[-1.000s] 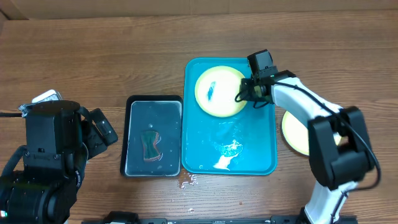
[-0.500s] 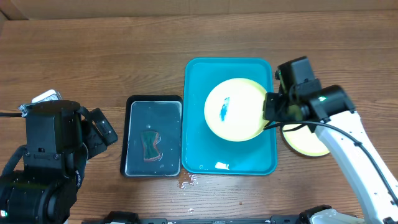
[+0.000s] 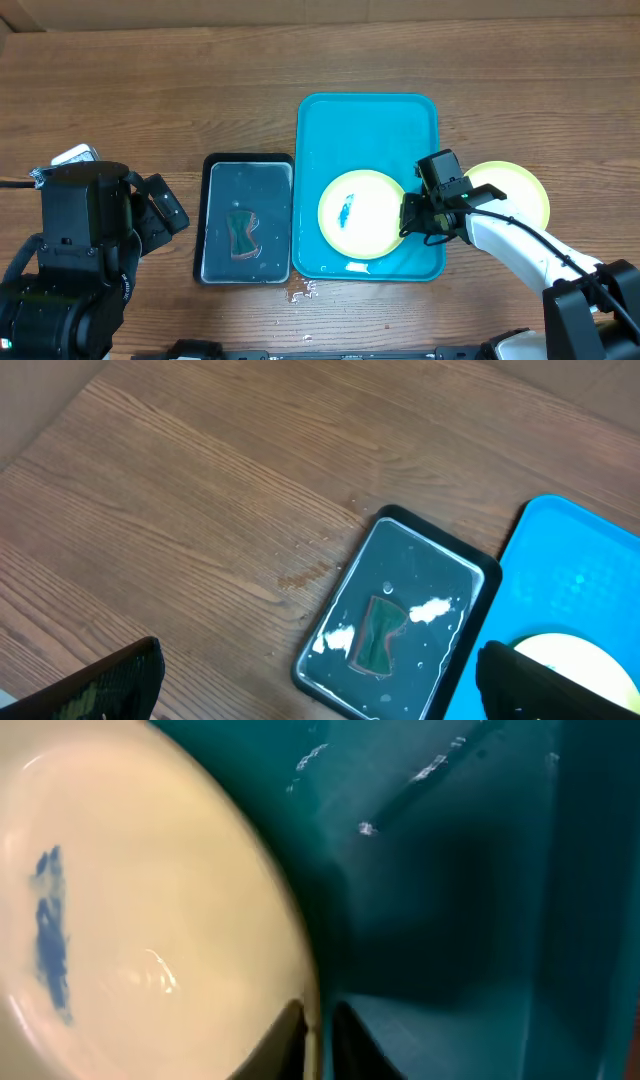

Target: Clean dirty plates on tray and stack at the side

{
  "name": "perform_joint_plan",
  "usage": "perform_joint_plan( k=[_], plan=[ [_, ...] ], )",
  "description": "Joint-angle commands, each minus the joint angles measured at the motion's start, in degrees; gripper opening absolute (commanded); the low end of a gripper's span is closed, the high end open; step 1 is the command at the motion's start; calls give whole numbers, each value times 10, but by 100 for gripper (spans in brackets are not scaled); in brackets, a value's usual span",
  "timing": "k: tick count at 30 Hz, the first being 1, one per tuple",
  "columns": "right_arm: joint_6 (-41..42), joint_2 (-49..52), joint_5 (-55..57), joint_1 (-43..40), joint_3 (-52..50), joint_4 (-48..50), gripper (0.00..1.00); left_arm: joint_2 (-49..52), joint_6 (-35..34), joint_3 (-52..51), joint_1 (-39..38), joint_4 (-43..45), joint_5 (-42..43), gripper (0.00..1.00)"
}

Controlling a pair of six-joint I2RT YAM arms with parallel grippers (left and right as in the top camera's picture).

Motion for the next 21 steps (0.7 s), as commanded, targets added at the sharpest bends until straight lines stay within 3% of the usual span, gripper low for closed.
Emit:
perform_joint_plan(
  k=[1,4,8,12,13,17,19,21],
  plan=[
    [-33,-9,-46,2,9,-8,27,0,-9,6,2,0,-11,100],
    [-46,-20,-47,2,34,-49,37,0,-24,6,2,7,6,100],
    [-53,-61,-40,1,77,-109,38,2,-31,5,1,30,127,100],
    [-53,-123,-37,1,112,-146,38,33,30,-5,0,30,233,100],
    [-53,-140,-37,1,117,-151,38,45,52,-14,0,26,252,95],
    [-53,-195,-37,1,119,-159,42,94,87,-73,0,15,251,80],
    [-53,-210,-37,1,119,-166,42,121,87,-117,0,23,239,80],
    [-53,-215,-37,1,119,-177,42,150,87,-160,0,40,233,90]
  ],
)
